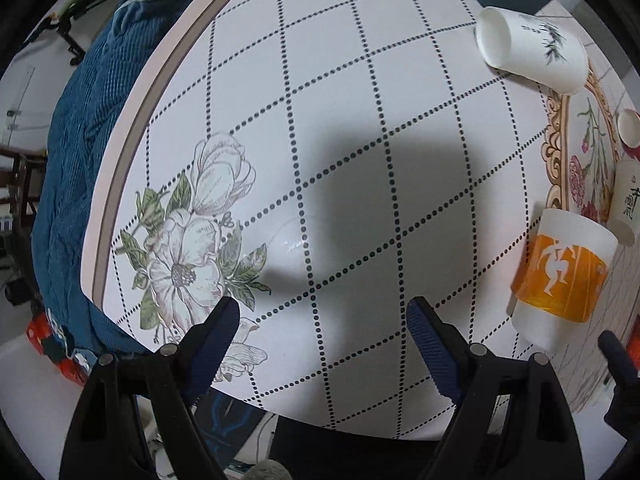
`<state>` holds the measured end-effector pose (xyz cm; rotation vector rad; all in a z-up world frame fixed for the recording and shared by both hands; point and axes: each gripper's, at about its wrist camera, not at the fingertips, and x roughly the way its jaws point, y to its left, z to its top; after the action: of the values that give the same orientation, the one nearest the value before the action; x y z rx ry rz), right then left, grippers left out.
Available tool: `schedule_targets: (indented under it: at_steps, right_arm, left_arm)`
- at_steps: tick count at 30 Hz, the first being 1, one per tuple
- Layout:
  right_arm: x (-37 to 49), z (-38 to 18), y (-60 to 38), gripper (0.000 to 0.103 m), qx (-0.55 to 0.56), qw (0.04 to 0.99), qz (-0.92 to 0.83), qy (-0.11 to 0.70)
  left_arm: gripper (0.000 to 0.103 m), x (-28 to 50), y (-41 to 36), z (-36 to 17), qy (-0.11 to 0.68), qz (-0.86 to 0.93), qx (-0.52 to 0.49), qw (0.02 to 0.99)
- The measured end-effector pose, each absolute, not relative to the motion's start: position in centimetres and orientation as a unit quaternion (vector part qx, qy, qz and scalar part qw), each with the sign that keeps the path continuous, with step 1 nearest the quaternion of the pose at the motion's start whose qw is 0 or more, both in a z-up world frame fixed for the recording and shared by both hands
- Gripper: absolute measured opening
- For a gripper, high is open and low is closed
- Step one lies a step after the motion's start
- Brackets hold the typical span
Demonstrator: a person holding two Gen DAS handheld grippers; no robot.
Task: Flip cup upside down
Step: 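Bring the cup to the right gripper while the right gripper grasps it, then turn the cup mouth-down with the right gripper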
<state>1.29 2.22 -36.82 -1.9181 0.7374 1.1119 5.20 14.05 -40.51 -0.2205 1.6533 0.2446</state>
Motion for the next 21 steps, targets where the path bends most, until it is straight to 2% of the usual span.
schedule_targets:
  at_steps: [5,10,14,21]
  right_arm:
    - [-1.6,-40.1,-0.5,0.103,-0.84,0.224,0.477,0.127]
    - [-1.5,-41.9,-2.9,0.101,-0.863,0.103,0.495,-0.003]
    - [-0.6,-42.9,-3.6,0.1,-0.863,0.049,0.499,-0.052]
    - [-0.2,-43.9,-4.1,0.1,-0.855,0.02,0.514,-0.071]
  left_arm:
    - [0.086,4.5,14.8,-41.4,0.733,0.129,-0.12,0.657]
    - [0.086,3.7,15.6,-42.1,0.733,0.141,-0.137,0.651]
    - [0.086,3.0,16.0,-42.6,0.735,0.146,-0.145,0.646]
    - [0.086,2.0,16.1,-43.0,0.737,0.142,-0.144,0.645]
